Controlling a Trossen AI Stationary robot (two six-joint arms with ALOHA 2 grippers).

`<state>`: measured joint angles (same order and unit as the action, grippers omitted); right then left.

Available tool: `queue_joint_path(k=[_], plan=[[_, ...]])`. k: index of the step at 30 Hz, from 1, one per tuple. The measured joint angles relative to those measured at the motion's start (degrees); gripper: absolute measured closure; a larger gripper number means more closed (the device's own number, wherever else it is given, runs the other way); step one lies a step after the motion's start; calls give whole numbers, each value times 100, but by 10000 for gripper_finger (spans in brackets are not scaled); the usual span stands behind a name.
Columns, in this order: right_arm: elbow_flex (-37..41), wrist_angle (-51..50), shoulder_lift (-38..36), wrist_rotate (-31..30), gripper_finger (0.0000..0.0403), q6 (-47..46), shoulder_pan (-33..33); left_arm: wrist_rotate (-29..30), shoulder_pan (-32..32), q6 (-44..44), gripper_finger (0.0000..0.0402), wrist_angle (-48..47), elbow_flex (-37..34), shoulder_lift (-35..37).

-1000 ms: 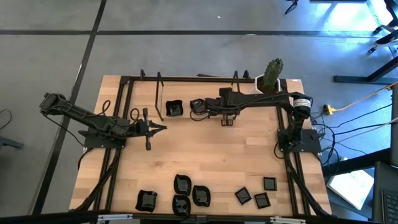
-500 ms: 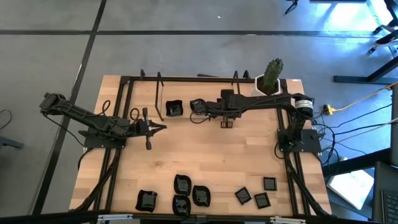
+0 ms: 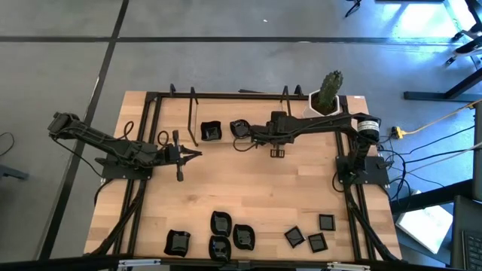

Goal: Pick & Place Mini shaped plates
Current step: Stack the black square plate on top of the black square plate on the shelf, then stack the black distorted square plate on top of the black distorted square plate on the shelf

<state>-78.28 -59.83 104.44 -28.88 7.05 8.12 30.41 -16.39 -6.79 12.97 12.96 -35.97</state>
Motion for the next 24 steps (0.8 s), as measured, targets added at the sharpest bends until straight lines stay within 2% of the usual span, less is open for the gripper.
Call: queue_joint_path(k=[7, 12, 16, 20, 22, 24], plan=[[-368, -328, -13, 182, 282, -95, 0, -2, 1, 0, 396, 2, -1, 0], [-707, -629, -17, 203, 259, -253, -3, -2, 1, 0, 396, 0, -1, 0], [-1003, -910, -17, 151, 258, -388, -5, -2, -1, 0, 396, 0, 1, 0], [-1268, -859, -113, -340, 272, -439, -224, -2, 1, 0, 396, 0, 0, -1], [-1303, -418, -335, -444, 288, -147, -486, -2, 1, 0, 396, -6, -1, -1], [-1281, 287, -686, -267, 311, 224, -786, -2, 0, 0, 396, -25, 1, 0]])
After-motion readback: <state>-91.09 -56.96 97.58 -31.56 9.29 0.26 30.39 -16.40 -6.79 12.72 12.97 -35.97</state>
